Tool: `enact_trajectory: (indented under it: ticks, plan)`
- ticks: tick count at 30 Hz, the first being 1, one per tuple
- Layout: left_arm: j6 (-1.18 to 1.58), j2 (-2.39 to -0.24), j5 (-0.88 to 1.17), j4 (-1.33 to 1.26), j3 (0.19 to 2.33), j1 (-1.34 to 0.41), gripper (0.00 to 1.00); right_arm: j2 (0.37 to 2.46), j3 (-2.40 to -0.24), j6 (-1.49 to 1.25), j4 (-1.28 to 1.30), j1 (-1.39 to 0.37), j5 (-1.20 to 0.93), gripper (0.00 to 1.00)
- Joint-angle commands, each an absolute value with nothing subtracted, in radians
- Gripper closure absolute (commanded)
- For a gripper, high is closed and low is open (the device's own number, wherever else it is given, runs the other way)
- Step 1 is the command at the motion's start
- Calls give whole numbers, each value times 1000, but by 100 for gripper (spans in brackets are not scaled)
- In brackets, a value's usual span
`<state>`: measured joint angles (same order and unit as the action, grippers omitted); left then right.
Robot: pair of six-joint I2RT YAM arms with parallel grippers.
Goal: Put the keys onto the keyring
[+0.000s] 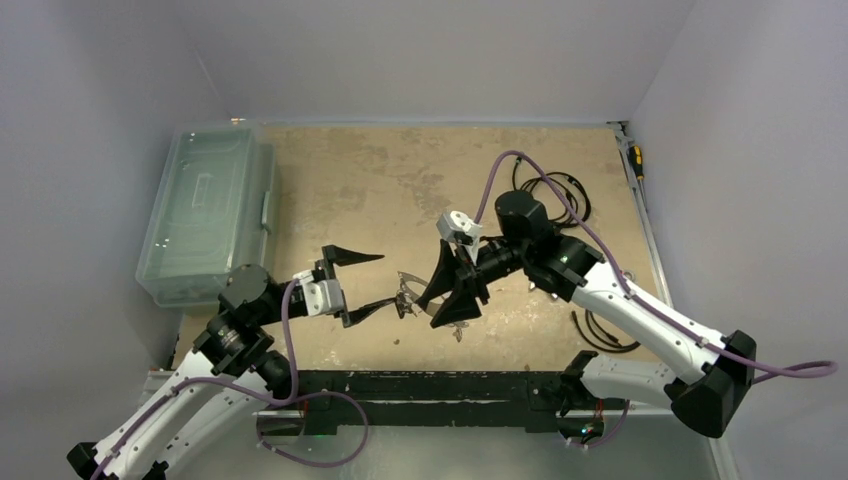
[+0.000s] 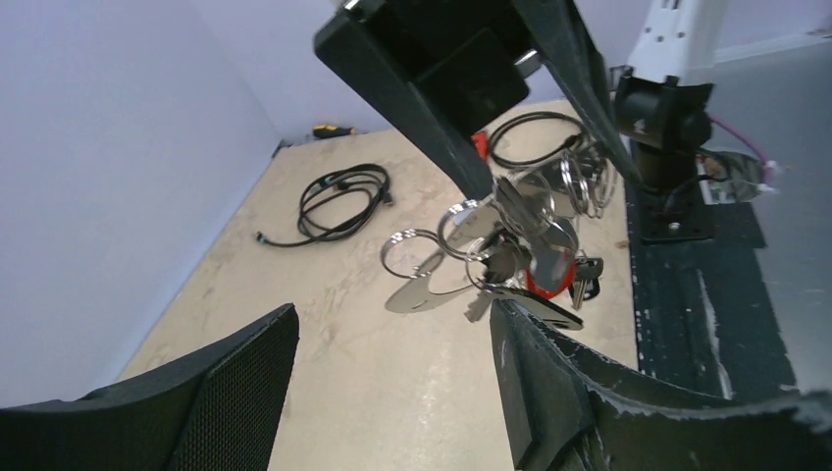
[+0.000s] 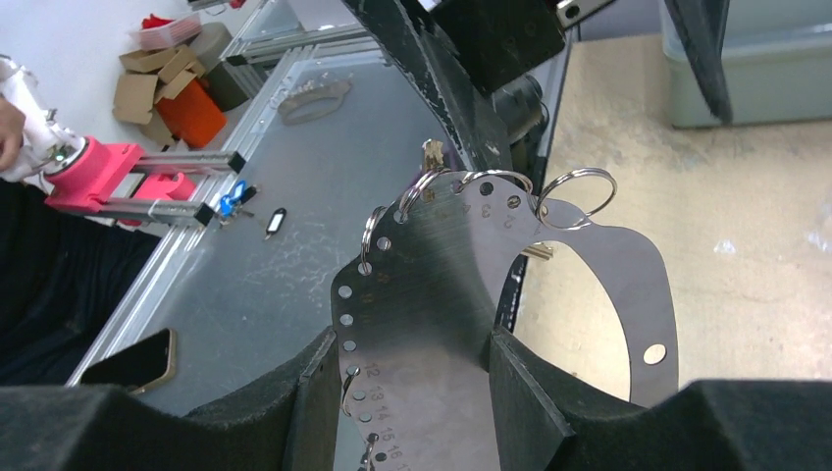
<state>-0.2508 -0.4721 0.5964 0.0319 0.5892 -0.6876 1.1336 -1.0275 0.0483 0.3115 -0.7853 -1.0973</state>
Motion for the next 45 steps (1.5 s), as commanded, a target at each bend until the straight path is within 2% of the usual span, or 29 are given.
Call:
enact_trajectory:
  ticks: [1, 12, 20, 31, 38, 45]
  plan:
    - [-261, -495, 737, 86, 671, -687, 30, 1084, -1106, 83, 298, -787, -1177, 100]
    - [-29, -550, 793, -49, 673, -687, 37, 1088, -1167, 77, 290, -787, -1155, 100]
    - [107, -555, 785, -84, 683, -687, 31, 1071, -1194, 66, 261, -787, -1049, 100]
    - [154, -569, 791, -102, 678, -686, 30, 1064, -1203, 60, 262, -787, -1039, 100]
    - [131, -584, 749, -133, 666, -686, 43, 1068, -1195, 57, 258, -787, -1061, 100]
    - [66, -643, 724, -134, 684, -687, 81, 1063, -1188, 51, 258, -787, -1068, 100]
